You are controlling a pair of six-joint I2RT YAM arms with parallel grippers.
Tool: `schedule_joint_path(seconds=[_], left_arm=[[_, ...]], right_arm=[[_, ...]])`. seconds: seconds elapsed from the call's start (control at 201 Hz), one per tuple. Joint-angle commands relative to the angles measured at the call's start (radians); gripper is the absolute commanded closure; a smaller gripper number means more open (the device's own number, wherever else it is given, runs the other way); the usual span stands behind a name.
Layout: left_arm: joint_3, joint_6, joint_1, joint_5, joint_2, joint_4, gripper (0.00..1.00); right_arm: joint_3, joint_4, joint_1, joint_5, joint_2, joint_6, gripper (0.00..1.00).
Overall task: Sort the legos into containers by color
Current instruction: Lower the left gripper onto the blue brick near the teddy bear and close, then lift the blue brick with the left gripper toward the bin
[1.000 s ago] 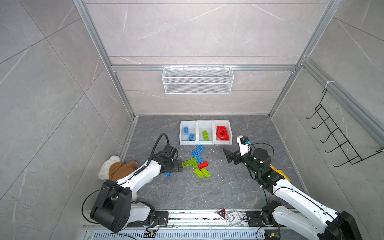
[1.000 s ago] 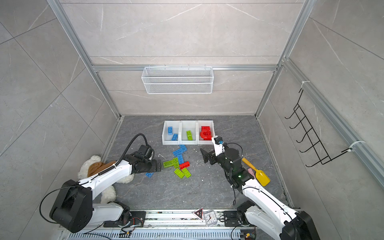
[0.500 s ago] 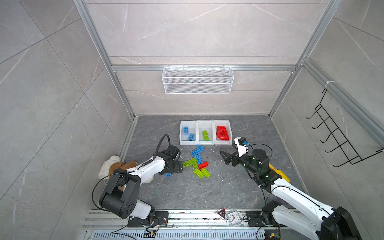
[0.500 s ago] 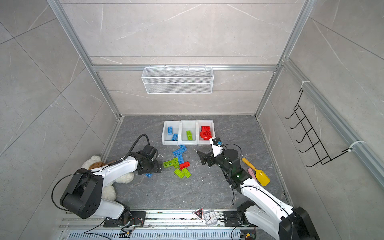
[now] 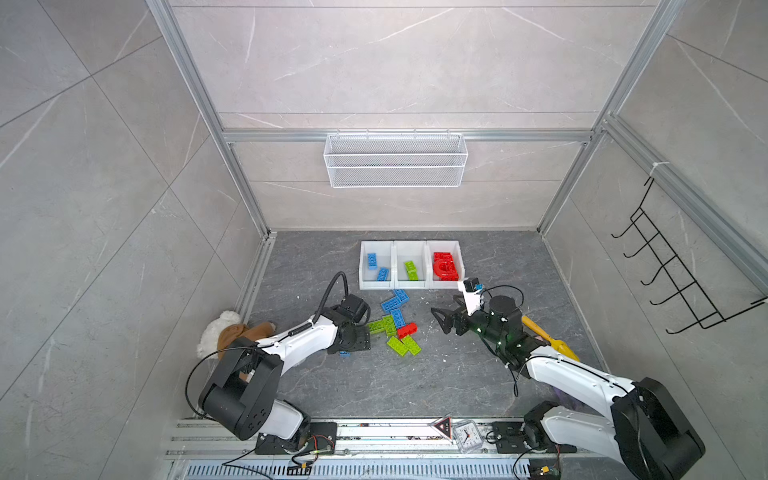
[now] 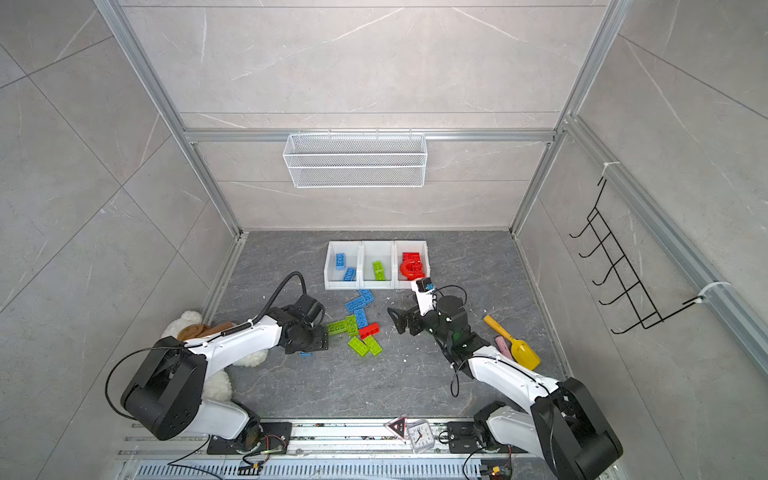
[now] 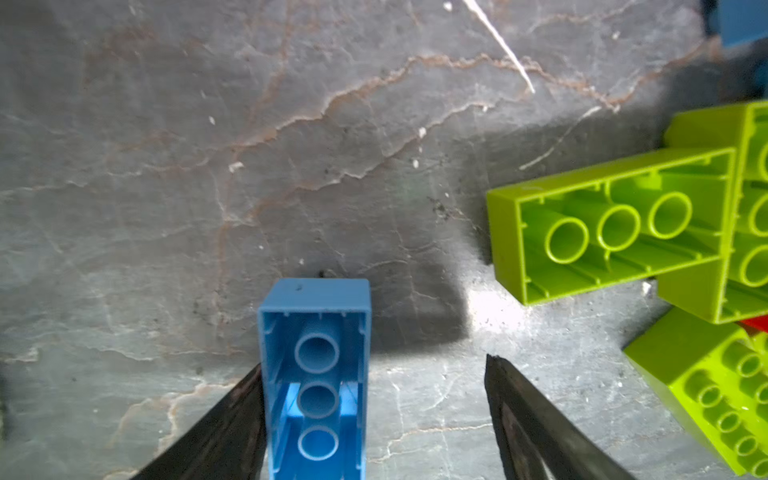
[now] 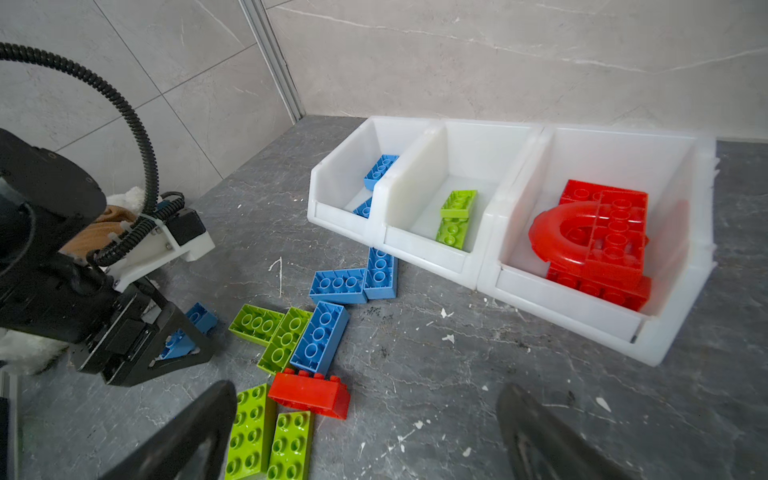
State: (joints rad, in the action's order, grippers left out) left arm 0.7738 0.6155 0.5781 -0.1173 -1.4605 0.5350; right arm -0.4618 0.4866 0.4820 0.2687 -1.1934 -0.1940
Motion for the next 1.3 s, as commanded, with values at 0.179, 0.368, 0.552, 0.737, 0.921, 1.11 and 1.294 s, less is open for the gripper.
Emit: schedule_joint_path(seconds=[0.179, 0.368, 0.552, 0.737, 0.921, 1.11, 1.294], left_arm=[[0.013, 0.068, 0.038, -0.084, -0.064, 0.056, 0.29], [0.012, 0.099, 0.038, -0.125, -0.058, 0.043, 0.52], [0.015, 0.089, 0.036, -0.158, -0.046, 0.028, 0.67], [0.022, 0.080, 0.037, -0.177, -0.030, 0.040, 0.75], [0.096, 0.042, 0.036, -0.193, 0.029, 0.100, 0.79], [0.300, -0.083, 0.033, -0.189, 0.025, 0.138, 0.80], [0.563, -0.265, -0.002, -0.186, -0.135, 0.146, 0.80]], right_arm=[[0.009, 0.055, -0.001, 0.022, -0.029, -0.049, 0.00], [0.006, 0.055, -0.001, 0.023, -0.042, -0.051, 0.00], [-0.015, 0.020, -0.002, 0.018, -0.068, -0.054, 0.00], [-0.021, 0.012, -0.001, 0.019, -0.077, -0.051, 0.00], [-0.018, 0.018, 0.000, 0.004, -0.075, -0.048, 0.00], [0.003, 0.045, -0.002, -0.019, -0.060, -0.054, 0.00], [0.014, 0.050, -0.005, -0.019, -0.034, -0.062, 0.00]])
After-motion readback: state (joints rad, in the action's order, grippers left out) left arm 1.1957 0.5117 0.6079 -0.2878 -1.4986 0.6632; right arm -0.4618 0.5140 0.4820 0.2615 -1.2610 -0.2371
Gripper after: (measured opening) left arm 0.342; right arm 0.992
